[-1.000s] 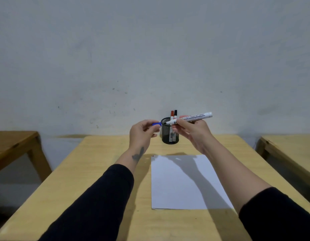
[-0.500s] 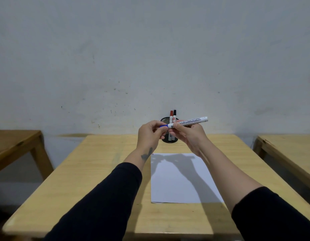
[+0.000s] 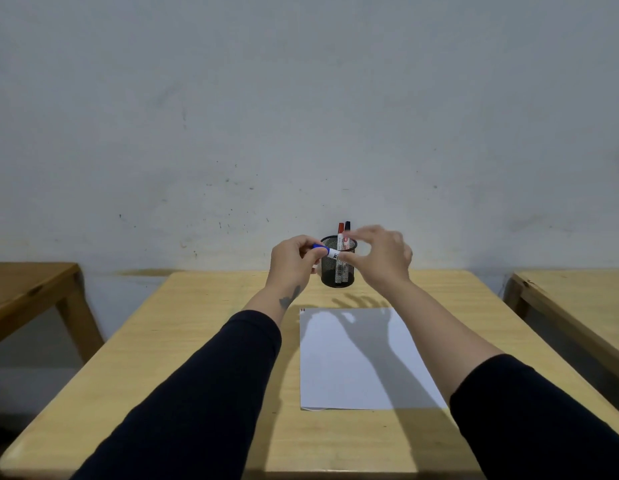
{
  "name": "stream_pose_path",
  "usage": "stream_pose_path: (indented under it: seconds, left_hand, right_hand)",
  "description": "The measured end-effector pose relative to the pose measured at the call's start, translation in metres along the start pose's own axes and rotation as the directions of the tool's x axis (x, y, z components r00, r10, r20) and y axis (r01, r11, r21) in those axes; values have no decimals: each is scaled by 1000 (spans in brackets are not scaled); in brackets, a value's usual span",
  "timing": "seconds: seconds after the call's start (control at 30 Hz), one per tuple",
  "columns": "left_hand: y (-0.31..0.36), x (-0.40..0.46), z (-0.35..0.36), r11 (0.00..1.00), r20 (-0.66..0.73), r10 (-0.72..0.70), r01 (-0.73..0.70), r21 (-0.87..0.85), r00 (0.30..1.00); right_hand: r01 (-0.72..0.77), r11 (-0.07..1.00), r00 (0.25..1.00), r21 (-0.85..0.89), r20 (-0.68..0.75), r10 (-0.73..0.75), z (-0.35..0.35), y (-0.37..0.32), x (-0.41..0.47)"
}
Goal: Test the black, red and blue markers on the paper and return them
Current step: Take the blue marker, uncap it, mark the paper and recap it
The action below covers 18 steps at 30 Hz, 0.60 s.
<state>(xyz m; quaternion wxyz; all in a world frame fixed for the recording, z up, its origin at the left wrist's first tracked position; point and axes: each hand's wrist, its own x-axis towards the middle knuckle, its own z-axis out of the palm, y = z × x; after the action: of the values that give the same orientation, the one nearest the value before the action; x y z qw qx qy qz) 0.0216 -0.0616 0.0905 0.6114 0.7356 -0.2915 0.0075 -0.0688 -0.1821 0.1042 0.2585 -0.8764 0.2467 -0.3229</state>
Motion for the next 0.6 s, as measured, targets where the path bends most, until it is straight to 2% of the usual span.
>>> stream_pose_path:
  seconds: [0.07, 0.17, 0.27, 0.43, 0.6]
  left_hand:
    - [-1, 3, 3, 999, 12, 14, -14, 33, 1000]
    - [-4, 10, 8, 1000, 15, 5, -5, 25, 1000]
    - [-10, 18, 12, 1000, -10, -1, 2, 23, 1000]
    - [-40, 37, 28, 980, -37, -44, 50, 192, 998]
    - [-71, 55, 58, 964, 13, -40, 35, 263, 999]
  right_hand:
    - [84, 995, 993, 55, 83, -89, 7, 4, 0]
    - [24, 973, 993, 231, 103, -49, 18, 9, 1]
    - [-18, 952, 999, 307, 32, 8, 22, 12, 17]
    - [21, 911, 989, 412, -143, 42, 13, -2, 77]
    - [8, 893, 989, 451, -134, 58, 33, -5, 128]
